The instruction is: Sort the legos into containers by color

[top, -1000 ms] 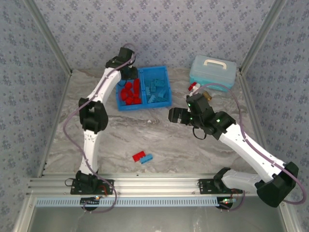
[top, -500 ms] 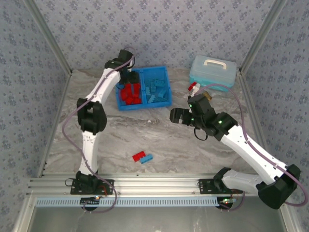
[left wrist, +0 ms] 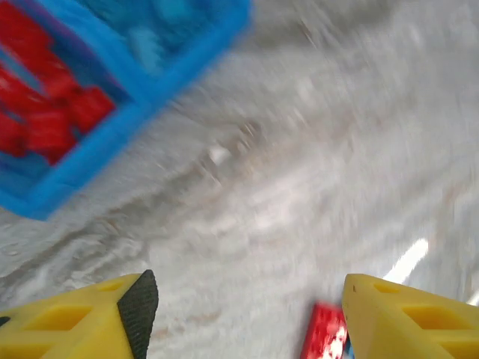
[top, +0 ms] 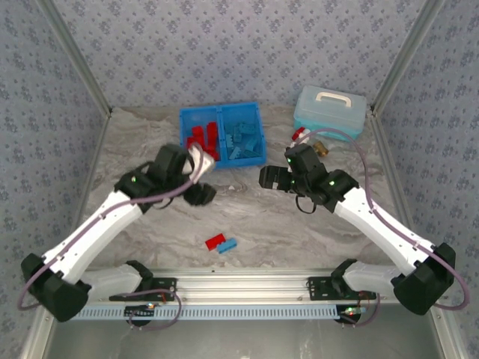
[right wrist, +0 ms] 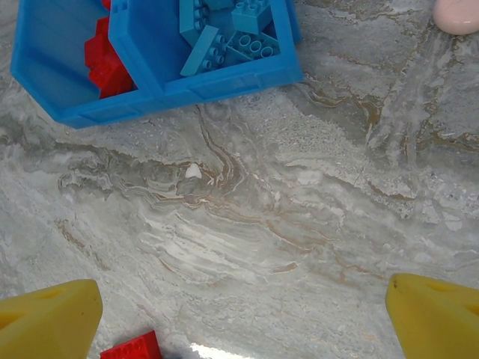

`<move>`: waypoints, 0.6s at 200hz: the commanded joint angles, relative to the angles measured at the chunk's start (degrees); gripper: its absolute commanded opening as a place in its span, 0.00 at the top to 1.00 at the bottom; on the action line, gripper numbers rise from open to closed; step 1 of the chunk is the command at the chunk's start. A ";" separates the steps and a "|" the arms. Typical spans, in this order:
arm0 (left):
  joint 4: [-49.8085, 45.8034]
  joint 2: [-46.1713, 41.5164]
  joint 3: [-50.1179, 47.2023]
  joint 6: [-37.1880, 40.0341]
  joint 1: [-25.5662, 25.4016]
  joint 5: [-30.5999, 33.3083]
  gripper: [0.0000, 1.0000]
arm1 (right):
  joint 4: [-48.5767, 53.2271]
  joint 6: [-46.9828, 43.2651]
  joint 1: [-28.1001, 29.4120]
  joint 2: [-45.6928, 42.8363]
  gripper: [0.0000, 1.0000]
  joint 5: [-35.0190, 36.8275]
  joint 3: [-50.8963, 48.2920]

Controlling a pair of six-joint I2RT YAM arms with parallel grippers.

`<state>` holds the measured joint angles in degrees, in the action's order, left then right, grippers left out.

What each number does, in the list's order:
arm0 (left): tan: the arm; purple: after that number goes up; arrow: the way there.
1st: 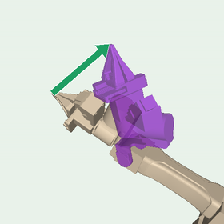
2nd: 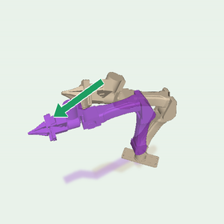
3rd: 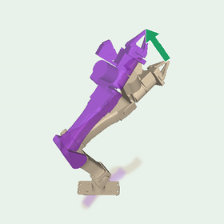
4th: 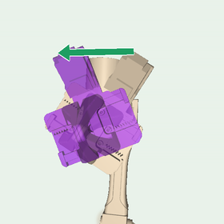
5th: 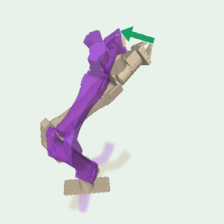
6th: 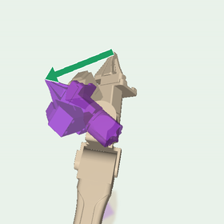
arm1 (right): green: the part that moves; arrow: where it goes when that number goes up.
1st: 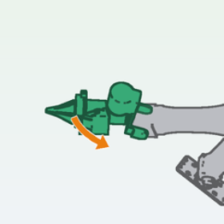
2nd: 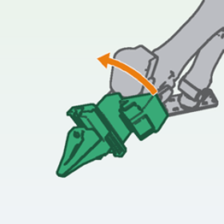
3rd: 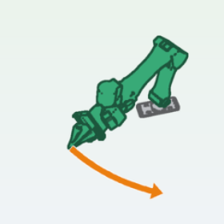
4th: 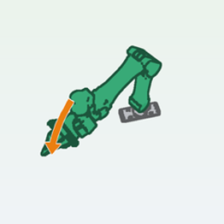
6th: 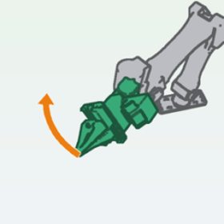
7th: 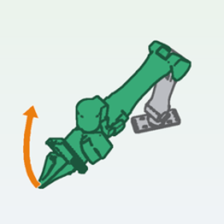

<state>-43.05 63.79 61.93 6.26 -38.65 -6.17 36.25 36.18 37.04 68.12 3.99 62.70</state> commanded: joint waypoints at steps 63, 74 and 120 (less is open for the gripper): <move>-3.33 4.80 -16.08 18.22 -8.10 -0.74 0.27 | -0.58 -1.69 -1.57 -0.99 0.00 -1.32 -1.93; -2.66 7.29 -16.72 18.76 -8.09 0.07 0.24 | -0.63 -1.56 -1.78 -1.71 0.00 -1.05 -2.64; 1.74 13.20 -17.12 15.65 -8.09 -5.07 0.21 | -0.73 -1.13 -2.67 -3.07 0.00 -1.33 -4.06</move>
<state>-44.60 75.68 44.64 22.65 -46.52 -6.68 35.38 35.14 34.83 66.48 2.72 59.44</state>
